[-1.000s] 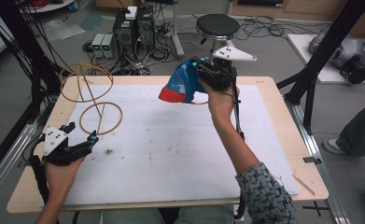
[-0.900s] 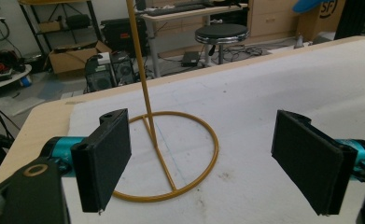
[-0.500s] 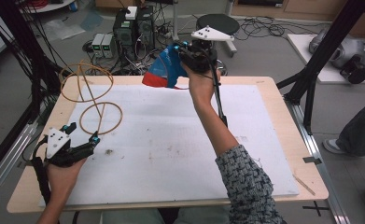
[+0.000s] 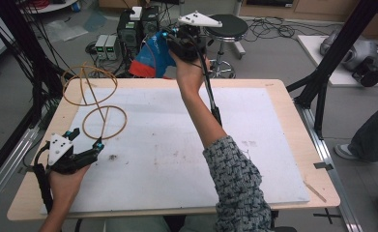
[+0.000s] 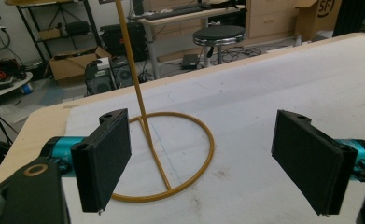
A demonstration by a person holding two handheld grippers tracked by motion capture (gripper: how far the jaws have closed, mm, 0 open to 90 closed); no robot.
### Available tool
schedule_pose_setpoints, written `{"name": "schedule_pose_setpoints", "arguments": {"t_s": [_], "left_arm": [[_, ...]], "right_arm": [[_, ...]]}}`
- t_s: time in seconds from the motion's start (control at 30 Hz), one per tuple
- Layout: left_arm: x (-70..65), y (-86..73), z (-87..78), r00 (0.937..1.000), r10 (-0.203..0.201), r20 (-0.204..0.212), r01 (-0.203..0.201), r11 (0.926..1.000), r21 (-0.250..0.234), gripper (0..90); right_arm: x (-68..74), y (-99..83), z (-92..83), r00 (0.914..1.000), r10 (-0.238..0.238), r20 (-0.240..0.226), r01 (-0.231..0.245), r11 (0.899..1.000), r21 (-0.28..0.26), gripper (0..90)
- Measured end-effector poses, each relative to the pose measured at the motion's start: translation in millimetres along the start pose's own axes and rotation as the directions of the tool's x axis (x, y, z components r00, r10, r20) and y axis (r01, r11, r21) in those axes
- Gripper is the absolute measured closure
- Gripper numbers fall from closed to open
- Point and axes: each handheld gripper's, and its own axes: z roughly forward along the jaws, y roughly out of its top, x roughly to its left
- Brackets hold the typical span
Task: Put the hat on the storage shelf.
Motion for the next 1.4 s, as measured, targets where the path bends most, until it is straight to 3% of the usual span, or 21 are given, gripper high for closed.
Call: {"name": "schedule_pose_setpoints", "arguments": {"t_s": [0.37, 0.5, 0.8, 1.03, 1.4], "left_arm": [[1.1, -0.4, 0.1, 0.9999, -0.010, 0.009, 0.010, 0.9999, -0.004, 20.0], [2.9, -0.9, -1.3, 0.9999, -0.010, 0.005, 0.010, 0.9999, -0.007, 20.1], [7.0, -1.3, -3.7, 0.9996, -0.026, 0.004, 0.026, 0.9996, -0.012, 20.1], [9.1, -2.9, -4.4, 0.9996, -0.030, -0.001, 0.030, 0.9995, -0.006, 20.1], [10.8, -3.4, -7.9, 0.9994, -0.033, -0.009, 0.033, 0.9994, -0.010, 20.2]], "right_arm": [[30.8, 50.6, 37.3, 0.9998, 0.004, -0.021, -0.006, 0.998, -0.063, 87.8], [43.2, 58.2, 46.7, 0.9993, 0.011, -0.036, -0.014, 0.997, -0.071, 87.8], [61.5, 57.9, 68.6, 0.9946, 0.060, -0.085, -0.066, 0.995, -0.075, 87.7], [69.7, 55.6, 78.5, 0.9936, 0.061, -0.095, -0.068, 0.995, -0.073, 87.7], [94.8, 56.1, 90.8, 0.9886, 0.048, -0.142, -0.059, 0.995, -0.075, 87.7]]}}
